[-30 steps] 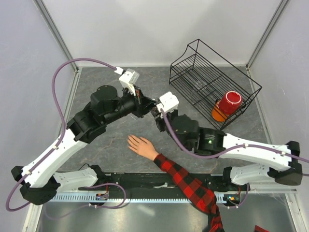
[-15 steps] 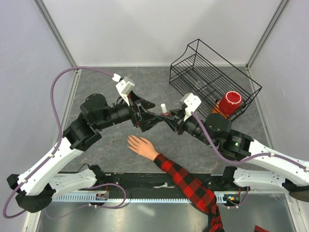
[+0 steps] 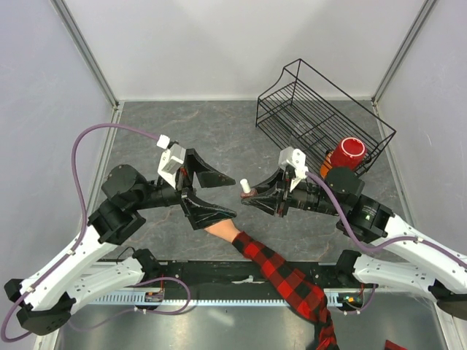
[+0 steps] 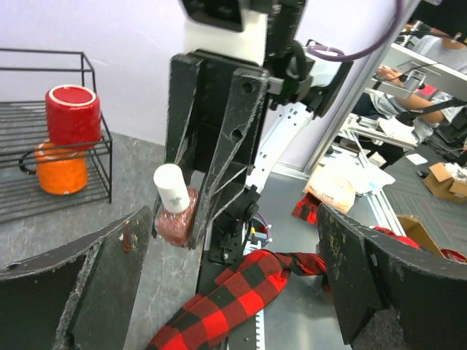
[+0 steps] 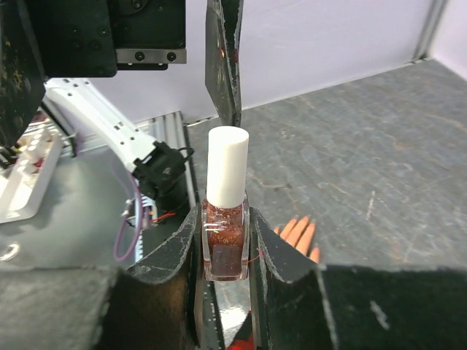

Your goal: Paint the nails

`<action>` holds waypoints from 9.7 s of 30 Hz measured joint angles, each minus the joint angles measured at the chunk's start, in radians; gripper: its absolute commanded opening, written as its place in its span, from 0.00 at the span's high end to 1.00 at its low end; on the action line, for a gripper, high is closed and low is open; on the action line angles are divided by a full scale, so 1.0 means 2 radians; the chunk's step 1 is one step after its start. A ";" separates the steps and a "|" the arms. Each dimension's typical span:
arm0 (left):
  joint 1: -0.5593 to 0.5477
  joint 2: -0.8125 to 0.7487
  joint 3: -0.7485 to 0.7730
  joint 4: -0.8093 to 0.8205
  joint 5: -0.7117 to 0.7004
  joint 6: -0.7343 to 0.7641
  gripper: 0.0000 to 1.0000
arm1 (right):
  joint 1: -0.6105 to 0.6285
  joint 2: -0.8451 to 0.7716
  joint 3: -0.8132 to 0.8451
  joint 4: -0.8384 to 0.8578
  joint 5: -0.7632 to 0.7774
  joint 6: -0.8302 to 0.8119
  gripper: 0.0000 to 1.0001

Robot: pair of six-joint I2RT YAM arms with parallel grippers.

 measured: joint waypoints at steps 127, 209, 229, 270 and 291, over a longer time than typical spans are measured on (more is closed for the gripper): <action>-0.029 0.163 0.171 -0.206 -0.375 -0.053 0.89 | 0.130 0.177 0.111 -0.016 0.487 -0.099 1.00; 0.088 0.237 0.318 -0.407 0.017 0.051 0.72 | 0.022 0.064 0.038 -0.023 0.128 -0.036 1.00; 0.088 0.236 0.333 -0.413 -0.019 0.060 0.98 | 0.020 0.071 0.038 -0.023 0.125 -0.036 1.00; 0.088 0.223 0.367 -0.425 -0.061 0.071 0.98 | 0.019 0.072 0.025 -0.023 0.117 -0.036 1.00; 0.100 0.124 0.005 -0.405 -0.446 -0.043 0.98 | 0.019 0.014 -0.031 0.049 0.363 -0.062 1.00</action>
